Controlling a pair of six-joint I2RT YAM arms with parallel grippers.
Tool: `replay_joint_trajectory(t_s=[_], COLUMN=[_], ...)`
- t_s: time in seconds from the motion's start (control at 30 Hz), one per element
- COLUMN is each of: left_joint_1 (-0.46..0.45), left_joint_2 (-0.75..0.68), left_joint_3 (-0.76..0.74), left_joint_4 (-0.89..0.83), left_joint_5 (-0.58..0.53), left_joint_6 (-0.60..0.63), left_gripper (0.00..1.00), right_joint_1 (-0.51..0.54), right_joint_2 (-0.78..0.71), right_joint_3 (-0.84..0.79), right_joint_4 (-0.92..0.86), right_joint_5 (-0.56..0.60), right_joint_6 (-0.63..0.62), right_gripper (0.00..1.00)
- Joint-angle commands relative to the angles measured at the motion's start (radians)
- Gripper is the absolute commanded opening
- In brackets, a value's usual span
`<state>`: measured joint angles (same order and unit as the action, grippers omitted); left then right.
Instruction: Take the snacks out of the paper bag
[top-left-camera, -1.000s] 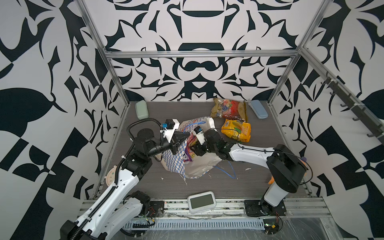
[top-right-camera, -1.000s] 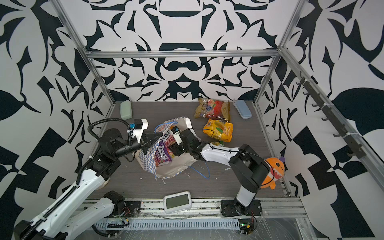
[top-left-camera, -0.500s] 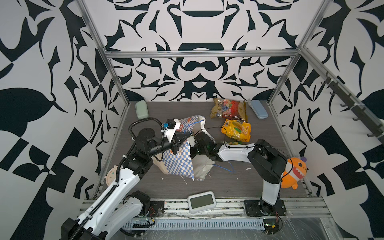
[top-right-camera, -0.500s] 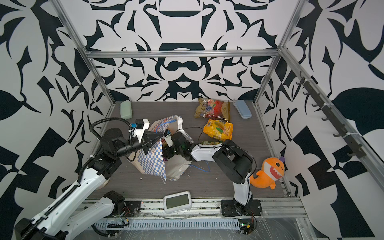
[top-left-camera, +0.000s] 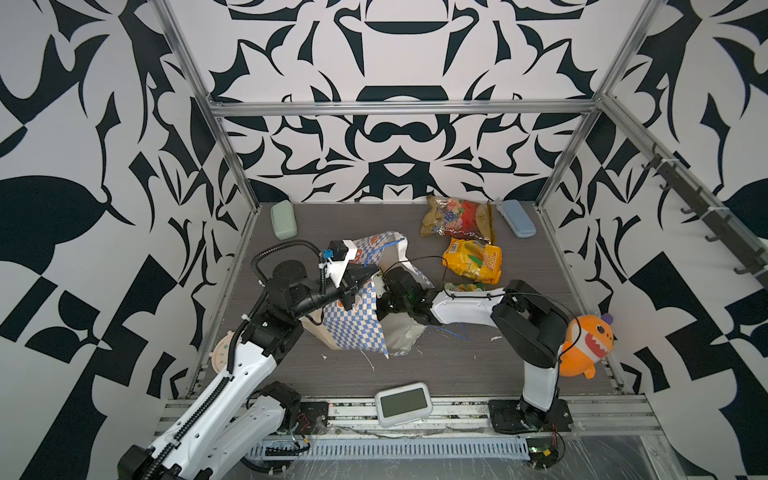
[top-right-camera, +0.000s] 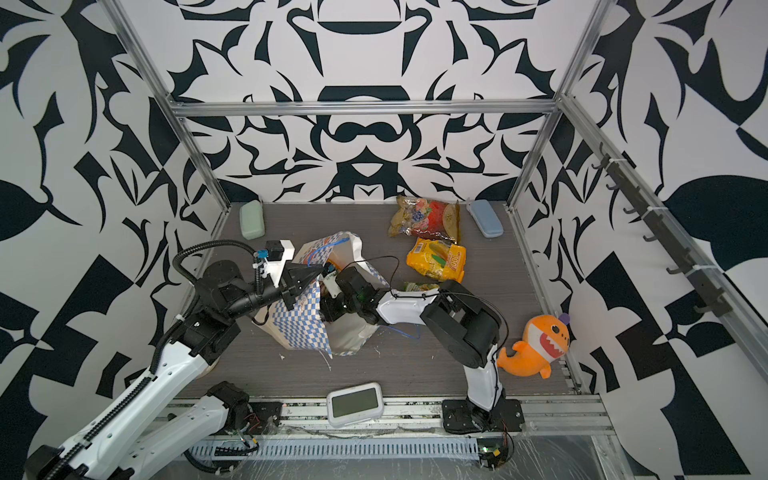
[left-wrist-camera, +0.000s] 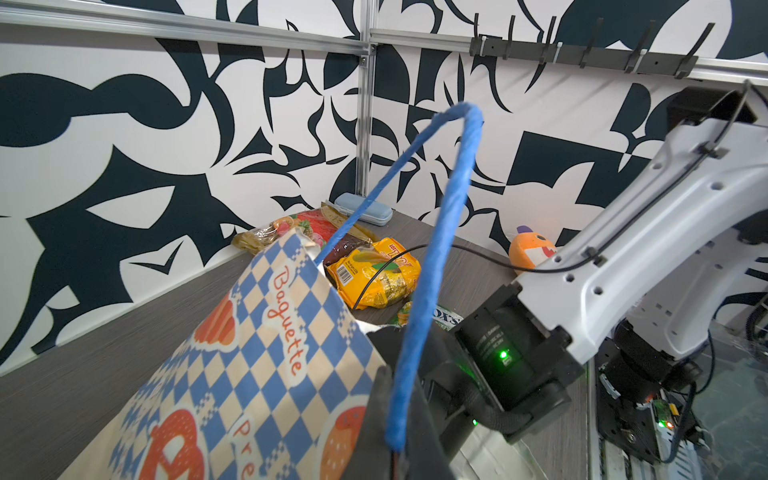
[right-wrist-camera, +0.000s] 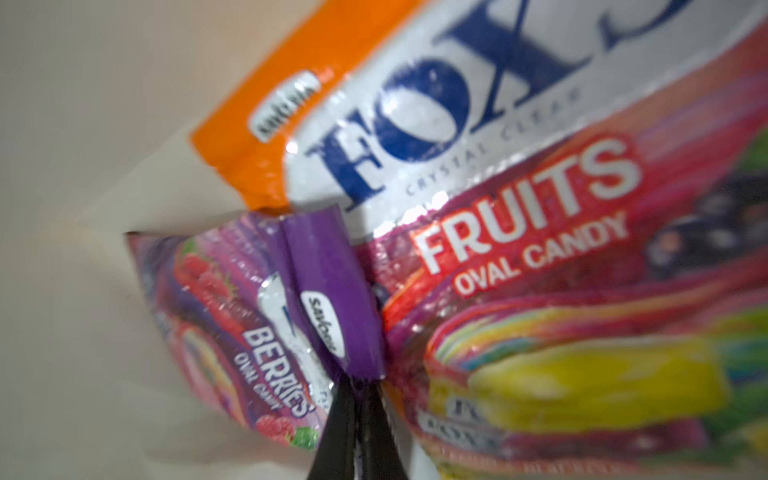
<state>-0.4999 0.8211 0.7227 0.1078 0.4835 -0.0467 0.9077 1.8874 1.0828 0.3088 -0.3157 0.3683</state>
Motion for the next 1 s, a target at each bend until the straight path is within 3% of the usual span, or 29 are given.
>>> replay_joint_trajectory(t_s=[0.0, 0.53, 0.97], left_joint_1=[-0.006, -0.006, -0.007], left_joint_2=[-0.022, -0.036, -0.032], left_joint_3=[-0.015, -0.016, -0.008], left_joint_4=[0.043, 0.02, 0.001], left_joint_5=[-0.013, -0.009, -0.032], left_joint_6=[0.013, 0.032, 0.051], left_gripper=[0.0, 0.0, 0.0], right_joint_1=[0.0, -0.095, -0.154], right_joint_2=[-0.121, -0.423, -0.513], right_joint_3=[-0.011, -0.129, -0.13], right_joint_4=[0.003, -0.029, -0.137], right_joint_5=[0.005, -0.04, -0.011], right_joint_6=[-0.028, 0.008, -0.028], right_gripper=[0.0, 0.0, 0.0])
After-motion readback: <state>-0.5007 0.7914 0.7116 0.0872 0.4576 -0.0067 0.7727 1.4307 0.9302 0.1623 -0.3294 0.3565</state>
